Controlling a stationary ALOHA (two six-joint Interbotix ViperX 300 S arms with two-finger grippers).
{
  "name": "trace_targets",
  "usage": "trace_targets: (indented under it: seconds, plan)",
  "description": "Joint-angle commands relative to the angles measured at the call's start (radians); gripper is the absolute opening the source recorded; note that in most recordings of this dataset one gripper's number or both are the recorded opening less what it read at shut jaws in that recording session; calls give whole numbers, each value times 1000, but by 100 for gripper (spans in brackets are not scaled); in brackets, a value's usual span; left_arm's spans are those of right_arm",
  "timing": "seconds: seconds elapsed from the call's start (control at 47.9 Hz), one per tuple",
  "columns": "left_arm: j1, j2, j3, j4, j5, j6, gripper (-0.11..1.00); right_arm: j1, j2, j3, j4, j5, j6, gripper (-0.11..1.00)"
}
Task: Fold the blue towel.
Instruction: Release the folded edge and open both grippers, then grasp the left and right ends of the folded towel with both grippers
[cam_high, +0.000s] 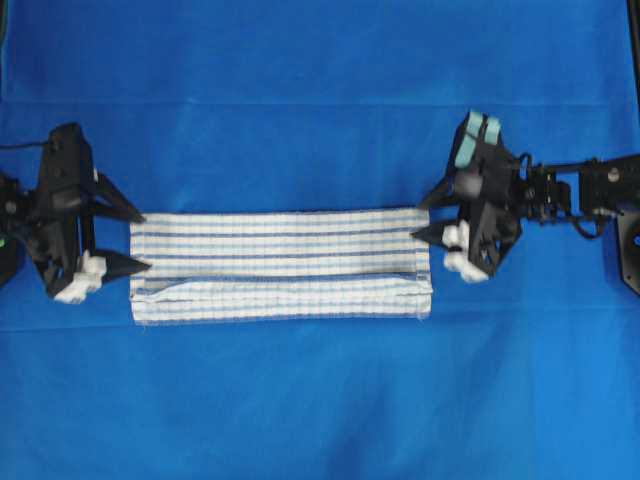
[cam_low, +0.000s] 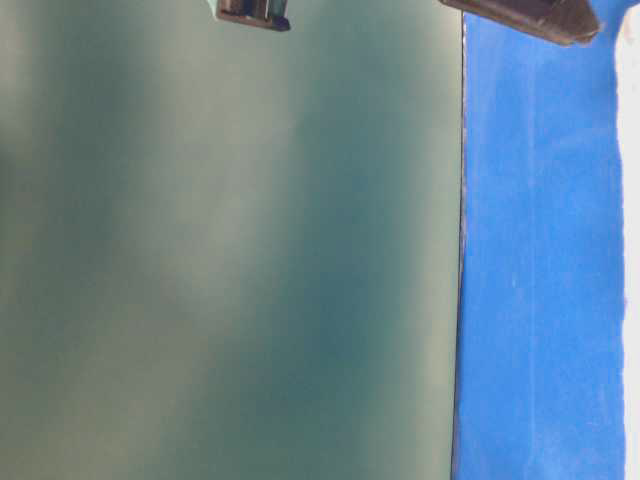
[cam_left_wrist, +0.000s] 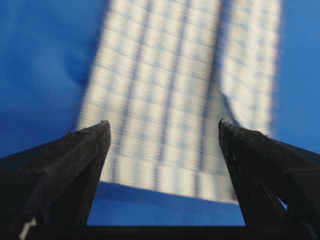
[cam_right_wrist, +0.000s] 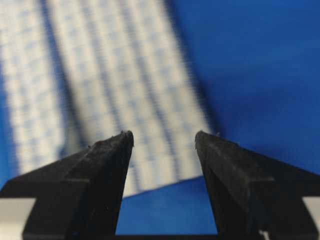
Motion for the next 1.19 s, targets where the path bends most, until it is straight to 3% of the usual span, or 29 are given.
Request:
trace_targets:
  seconds: [0.0, 0.334, 0.501, 0.773, 0.857, 1.024, 1.087, 1.17]
  plan:
    - [31, -5, -2, 2, -3, 29, 81, -15, -17, -15, -6, 8, -2, 58]
    - [89, 23, 2, 2, -25, 69, 81, -28, 29, -18, -14, -28, -2, 59]
    - [107, 110, 18, 2, -94, 71, 80, -35, 107, -26, -14, -75, -2, 58]
    - [109, 210, -26, 2, -69, 69, 75, -35, 149, -28, -14, -78, -2, 58]
    - [109, 221, -31, 2, -60, 69, 66, -35, 149, -28, -14, -78, -2, 58]
    - [109, 230, -37, 2, -51, 67, 33, -35, 149, -29, -14, -77, -2, 55]
    - [109, 236, -43, 2, -32, 69, 23, -35, 149, -31, -15, -77, -3, 46]
    - [109, 245, -55, 0, 6, 71, 9, -35, 149, -29, -15, -75, -3, 23]
